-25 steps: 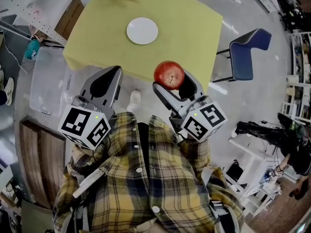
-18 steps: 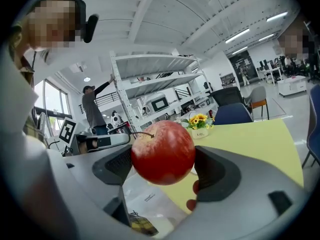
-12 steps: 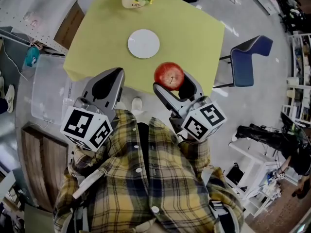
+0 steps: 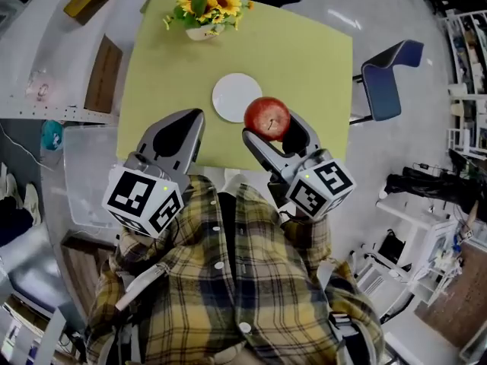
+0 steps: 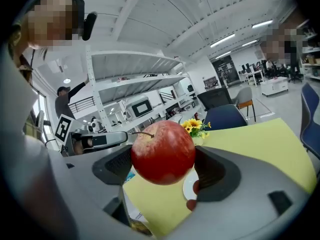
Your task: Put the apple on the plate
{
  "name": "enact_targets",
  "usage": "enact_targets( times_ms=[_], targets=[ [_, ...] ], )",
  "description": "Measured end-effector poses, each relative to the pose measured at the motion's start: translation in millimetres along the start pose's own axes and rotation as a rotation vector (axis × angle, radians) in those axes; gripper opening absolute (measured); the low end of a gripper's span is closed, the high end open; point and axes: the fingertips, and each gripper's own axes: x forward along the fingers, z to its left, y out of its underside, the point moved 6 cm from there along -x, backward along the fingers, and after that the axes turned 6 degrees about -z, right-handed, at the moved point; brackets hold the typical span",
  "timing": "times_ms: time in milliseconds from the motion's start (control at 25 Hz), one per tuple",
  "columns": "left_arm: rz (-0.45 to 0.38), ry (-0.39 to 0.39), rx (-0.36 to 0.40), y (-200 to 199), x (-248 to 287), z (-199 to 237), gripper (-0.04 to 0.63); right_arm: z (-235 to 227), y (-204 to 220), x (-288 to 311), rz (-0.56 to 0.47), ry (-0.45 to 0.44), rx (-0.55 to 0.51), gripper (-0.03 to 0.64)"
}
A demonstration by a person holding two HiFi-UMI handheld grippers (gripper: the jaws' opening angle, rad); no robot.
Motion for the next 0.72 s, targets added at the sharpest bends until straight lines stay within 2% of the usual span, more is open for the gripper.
enact_targets(
  times_ms=[160,400,720],
  targets=[
    [0.022,0.057,0.006,-12,12,30,0.009,0,-7,26,-0.018,0.062,0.01,0.371],
    [0.069,0.135,0.002,-24,26,52,0.009,2,-15,43,-0.046,0.145,0.021,0.371],
    [0.101,0.16,-0.021,-21,47,57,0.009,-11,-14,50,-0.02,0.169,0.031,0.371]
  ],
)
